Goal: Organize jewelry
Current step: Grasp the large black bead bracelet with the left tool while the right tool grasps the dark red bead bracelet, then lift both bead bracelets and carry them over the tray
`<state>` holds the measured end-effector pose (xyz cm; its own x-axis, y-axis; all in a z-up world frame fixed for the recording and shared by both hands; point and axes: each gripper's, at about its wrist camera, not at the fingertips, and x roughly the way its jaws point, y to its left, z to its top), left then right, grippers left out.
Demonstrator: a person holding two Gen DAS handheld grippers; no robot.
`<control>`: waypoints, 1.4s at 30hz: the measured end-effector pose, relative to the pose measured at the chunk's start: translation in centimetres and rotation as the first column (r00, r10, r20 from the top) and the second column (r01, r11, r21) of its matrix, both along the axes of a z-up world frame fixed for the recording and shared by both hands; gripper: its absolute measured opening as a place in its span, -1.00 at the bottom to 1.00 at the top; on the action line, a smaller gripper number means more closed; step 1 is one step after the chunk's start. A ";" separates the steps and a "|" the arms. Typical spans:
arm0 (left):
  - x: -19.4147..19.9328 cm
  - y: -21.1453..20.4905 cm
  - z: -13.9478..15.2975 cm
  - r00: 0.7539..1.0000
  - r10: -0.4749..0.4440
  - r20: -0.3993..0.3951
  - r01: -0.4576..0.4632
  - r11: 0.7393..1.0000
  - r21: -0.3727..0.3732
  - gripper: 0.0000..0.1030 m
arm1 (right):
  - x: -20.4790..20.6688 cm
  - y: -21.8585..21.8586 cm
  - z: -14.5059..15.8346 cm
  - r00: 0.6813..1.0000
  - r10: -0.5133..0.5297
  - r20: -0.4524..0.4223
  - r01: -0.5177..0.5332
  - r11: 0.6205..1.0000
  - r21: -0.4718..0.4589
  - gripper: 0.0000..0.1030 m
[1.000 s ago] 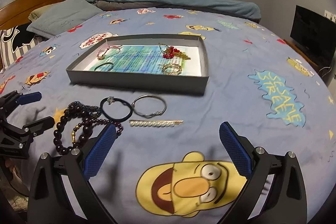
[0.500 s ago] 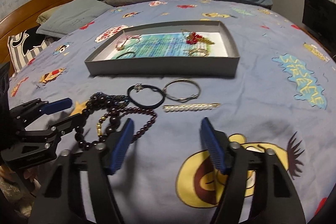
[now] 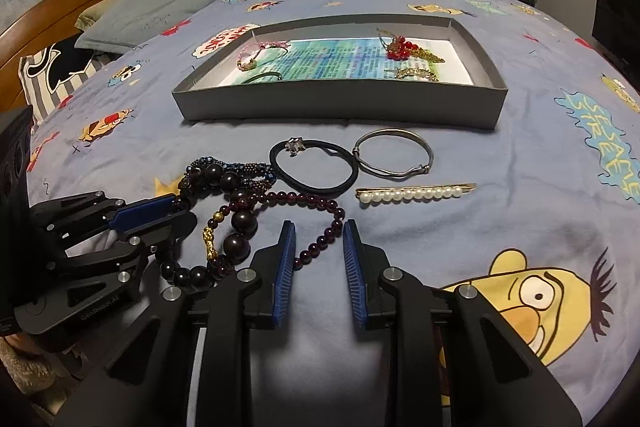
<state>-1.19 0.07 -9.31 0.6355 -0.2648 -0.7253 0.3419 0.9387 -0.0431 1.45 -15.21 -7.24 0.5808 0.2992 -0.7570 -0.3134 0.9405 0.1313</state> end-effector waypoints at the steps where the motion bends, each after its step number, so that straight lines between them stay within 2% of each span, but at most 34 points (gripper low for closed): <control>1: 0.0 0.0 -0.1 1.000 -0.001 0.002 0.001 1.000 0.004 -0.56 | -0.1 0.1 -0.1 1.000 0.000 0.005 0.000 1.000 -0.005 -0.65; 2: -0.1 -0.1 -0.1 1.000 -0.002 0.008 0.002 1.000 0.010 -0.57 | -0.1 0.0 -0.1 1.000 -0.003 0.010 0.003 1.000 -0.011 -0.76; 5: -0.3 0.1 0.1 1.000 0.001 0.021 -0.002 1.000 0.014 -0.71 | -0.2 -0.2 -0.1 1.000 -0.006 0.014 0.006 1.000 -0.011 -0.89; 9: -0.7 0.6 0.8 0.999 -0.005 0.035 0.006 1.000 -0.014 -0.71 | -0.7 -0.6 0.4 0.999 -0.006 0.040 0.006 1.000 0.002 -0.89; 14: -1.8 1.1 3.2 0.993 -0.023 0.119 0.028 0.999 -0.036 -0.71 | -1.3 -1.1 2.0 0.994 -0.002 0.110 0.001 1.000 0.008 -0.89; 18: -2.3 1.0 5.4 0.983 -0.046 0.176 0.053 0.998 -0.036 -0.71 | -1.6 -1.4 3.7 0.984 0.008 0.179 -0.008 1.000 -0.001 -0.89; 26: -1.8 1.3 9.3 0.969 -0.063 0.240 0.070 0.997 -0.023 -0.71 | -0.6 -2.5 7.3 0.962 -0.002 0.272 0.009 1.000 -0.022 -0.89; 33: 1.1 1.8 13.0 0.946 -0.066 0.319 0.065 0.998 0.013 -0.71 | 2.1 -3.6 10.5 0.939 -0.031 0.343 0.038 0.999 -0.013 -0.89; 37: 4.7 2.0 14.1 0.952 -0.061 0.301 0.070 0.997 -0.019 -0.71 | 4.8 -4.0 11.4 0.940 -0.049 0.338 0.046 0.999 0.016 -0.89; 42: 8.9 1.2 13.4 0.962 -0.058 0.269 0.065 0.998 -0.015 -0.71 | 8.1 -3.7 11.3 0.943 -0.068 0.326 0.064 0.998 0.023 -0.89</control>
